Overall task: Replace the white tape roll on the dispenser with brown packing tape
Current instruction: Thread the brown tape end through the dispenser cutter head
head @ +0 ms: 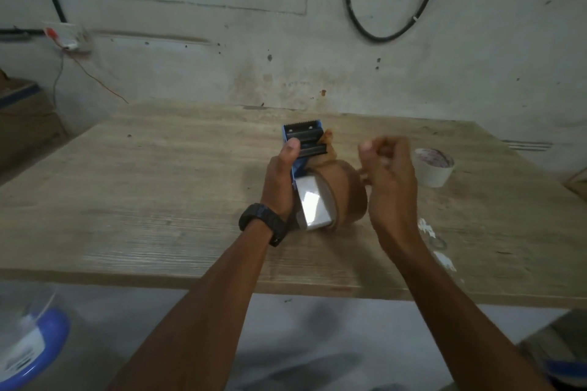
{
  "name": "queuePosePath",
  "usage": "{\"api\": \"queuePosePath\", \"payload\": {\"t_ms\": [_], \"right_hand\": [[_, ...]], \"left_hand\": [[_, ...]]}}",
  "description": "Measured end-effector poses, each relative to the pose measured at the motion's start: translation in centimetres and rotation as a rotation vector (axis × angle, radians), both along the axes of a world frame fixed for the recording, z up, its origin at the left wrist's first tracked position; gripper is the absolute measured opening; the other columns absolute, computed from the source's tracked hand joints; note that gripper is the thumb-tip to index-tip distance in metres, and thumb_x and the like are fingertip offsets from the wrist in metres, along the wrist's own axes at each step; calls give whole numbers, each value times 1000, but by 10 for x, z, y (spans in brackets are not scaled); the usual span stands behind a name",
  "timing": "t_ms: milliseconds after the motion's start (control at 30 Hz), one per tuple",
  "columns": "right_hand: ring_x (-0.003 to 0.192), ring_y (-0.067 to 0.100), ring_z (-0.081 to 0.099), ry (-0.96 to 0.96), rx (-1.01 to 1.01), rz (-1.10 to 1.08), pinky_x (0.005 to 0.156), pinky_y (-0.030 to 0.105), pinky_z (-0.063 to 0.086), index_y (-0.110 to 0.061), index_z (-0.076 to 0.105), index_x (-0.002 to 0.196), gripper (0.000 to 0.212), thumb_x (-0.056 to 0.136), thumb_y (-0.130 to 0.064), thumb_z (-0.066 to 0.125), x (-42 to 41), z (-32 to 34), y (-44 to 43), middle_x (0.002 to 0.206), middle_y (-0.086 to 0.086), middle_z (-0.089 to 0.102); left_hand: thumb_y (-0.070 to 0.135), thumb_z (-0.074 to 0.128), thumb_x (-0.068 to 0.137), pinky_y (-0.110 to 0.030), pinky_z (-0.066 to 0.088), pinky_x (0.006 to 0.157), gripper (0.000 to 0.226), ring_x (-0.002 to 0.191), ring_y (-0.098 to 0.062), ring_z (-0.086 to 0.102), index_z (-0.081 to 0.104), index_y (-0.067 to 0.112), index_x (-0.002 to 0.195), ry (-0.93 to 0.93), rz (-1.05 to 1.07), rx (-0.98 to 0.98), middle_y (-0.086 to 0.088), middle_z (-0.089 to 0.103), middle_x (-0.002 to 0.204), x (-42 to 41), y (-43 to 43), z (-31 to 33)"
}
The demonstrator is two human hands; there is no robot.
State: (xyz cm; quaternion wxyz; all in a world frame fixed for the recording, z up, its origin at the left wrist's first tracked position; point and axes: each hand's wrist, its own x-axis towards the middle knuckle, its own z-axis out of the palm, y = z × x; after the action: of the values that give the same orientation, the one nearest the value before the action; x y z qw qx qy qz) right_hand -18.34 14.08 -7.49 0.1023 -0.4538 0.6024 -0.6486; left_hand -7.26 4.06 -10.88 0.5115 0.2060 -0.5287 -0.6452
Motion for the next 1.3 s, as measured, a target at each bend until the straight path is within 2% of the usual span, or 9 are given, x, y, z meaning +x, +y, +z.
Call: {"api": "queuePosePath", "payload": {"t_ms": [167,367,467,567,733,967,1100,1233,1300], "right_hand": [[64,-4,52,15,74,60,61,9,41,-16,58,86,31,104,-34,41,24,-24,15,75,-6,58],[64,-2,51,-17,86,19,58,10,41,-18,51,88,32,106,-37,31,36,-27,14,76,-2,57],[77,-8,59,-57,132,141,65,12,46,-32,48,98,18,97,-50,47,39,-33,18,91,-11,62],[92,-9,61,22,179,189,71,13,52,-38,39,115,57,76,-45,80,36,-40,21,107,-19,60],[96,-11,55,91,229,139,69,6,45,-39,33,124,92,54,-48,91,37,-33,19,108,-28,51],[78,-11,63,172,99,86,58,5,48,-33,45,112,55,73,-25,83,46,-37,15,88,-24,58],[81,-3,64,165,91,112,61,11,53,-34,46,113,51,76,-28,79,46,-35,10,94,-18,62],[95,-7,63,20,79,261,71,10,51,-29,51,126,51,84,-53,64,35,-24,12,112,-15,64],[95,-12,60,32,54,193,73,4,47,-25,54,126,51,87,-56,59,23,-9,5,113,-16,63]], "left_hand": [[80,62,69,-70,39,106,64,109,-42,63,76,29,105,18,67,11,-14,72,113,-2,-5,-2],[83,60,68,-71,38,106,66,116,-54,57,77,29,103,-22,102,5,-26,69,120,-4,-2,-3],[78,57,74,-63,46,100,55,102,-49,64,78,32,97,-54,138,-24,-23,72,109,-1,-2,0],[70,48,78,-54,52,90,42,91,-34,67,77,41,87,-93,206,-64,-12,74,97,0,0,2],[70,49,78,-44,45,82,40,89,-29,60,77,42,80,-76,245,-78,-16,66,95,2,0,2],[70,45,76,-35,45,66,40,70,-23,57,75,45,68,-80,377,-74,-12,64,76,-2,2,4],[63,45,84,-24,50,61,37,61,-7,63,75,49,68,-79,389,-40,11,70,64,1,-2,5],[66,46,79,-42,48,73,40,77,-28,59,76,40,72,-47,329,-76,-12,66,82,0,-2,4],[65,48,80,-54,50,78,42,82,-32,62,78,35,78,-33,303,-76,-22,68,87,0,-2,3]]}}
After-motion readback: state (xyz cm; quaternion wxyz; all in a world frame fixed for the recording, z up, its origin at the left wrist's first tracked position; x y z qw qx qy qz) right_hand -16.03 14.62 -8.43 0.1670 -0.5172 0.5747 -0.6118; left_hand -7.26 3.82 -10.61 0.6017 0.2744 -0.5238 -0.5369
